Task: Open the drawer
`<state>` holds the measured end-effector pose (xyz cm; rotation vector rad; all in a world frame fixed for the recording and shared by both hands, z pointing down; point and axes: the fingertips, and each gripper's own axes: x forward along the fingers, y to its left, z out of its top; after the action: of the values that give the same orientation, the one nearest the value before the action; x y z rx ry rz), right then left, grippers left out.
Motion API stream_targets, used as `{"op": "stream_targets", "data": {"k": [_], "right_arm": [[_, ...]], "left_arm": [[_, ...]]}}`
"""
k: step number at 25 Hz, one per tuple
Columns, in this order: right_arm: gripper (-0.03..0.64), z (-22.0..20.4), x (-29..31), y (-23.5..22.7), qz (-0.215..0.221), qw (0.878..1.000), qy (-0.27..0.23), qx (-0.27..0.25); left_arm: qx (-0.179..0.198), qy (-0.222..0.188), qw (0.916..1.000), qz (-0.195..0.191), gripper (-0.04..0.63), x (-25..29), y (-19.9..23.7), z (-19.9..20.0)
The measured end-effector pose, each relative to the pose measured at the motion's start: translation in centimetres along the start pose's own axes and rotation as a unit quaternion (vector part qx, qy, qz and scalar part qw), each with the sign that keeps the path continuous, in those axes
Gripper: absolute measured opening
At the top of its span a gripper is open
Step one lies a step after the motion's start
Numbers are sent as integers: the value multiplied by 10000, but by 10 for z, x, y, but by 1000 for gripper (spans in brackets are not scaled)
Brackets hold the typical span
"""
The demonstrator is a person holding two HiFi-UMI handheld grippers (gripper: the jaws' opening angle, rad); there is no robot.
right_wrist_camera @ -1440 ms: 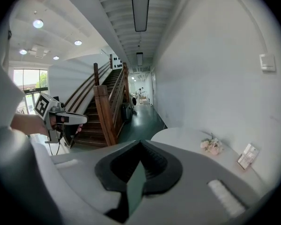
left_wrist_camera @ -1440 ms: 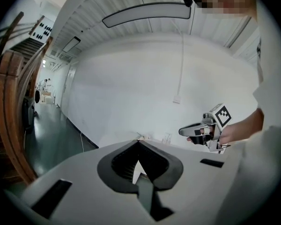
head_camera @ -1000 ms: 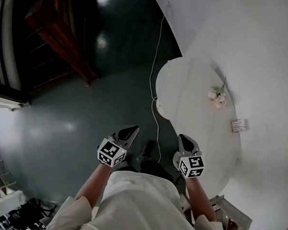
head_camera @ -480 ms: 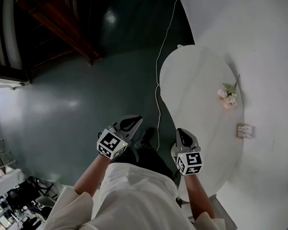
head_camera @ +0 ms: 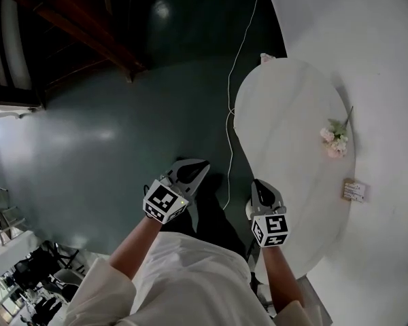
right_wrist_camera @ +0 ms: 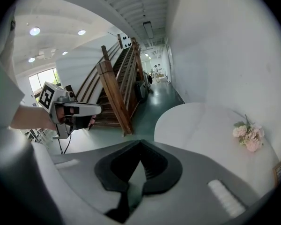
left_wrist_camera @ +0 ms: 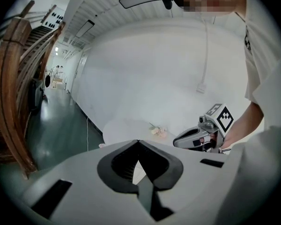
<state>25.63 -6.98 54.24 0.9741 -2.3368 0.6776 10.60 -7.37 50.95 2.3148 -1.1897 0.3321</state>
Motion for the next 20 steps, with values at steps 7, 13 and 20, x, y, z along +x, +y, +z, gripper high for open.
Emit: {"op": "stream_targets", "data": {"k": [7, 13, 20], "right_arm": [[11, -8, 29, 4, -239, 9994, 231, 86], [11, -23, 63, 6, -437, 9981, 391, 206], [11, -41, 100, 12, -583, 9961, 559, 353]], "left_arm": [[-50, 133, 9994, -319, 8, 19, 35, -18], [84, 177, 9970, -743, 8, 48, 51, -37], [398, 276, 9932, -1060, 8, 76, 71, -61]]}}
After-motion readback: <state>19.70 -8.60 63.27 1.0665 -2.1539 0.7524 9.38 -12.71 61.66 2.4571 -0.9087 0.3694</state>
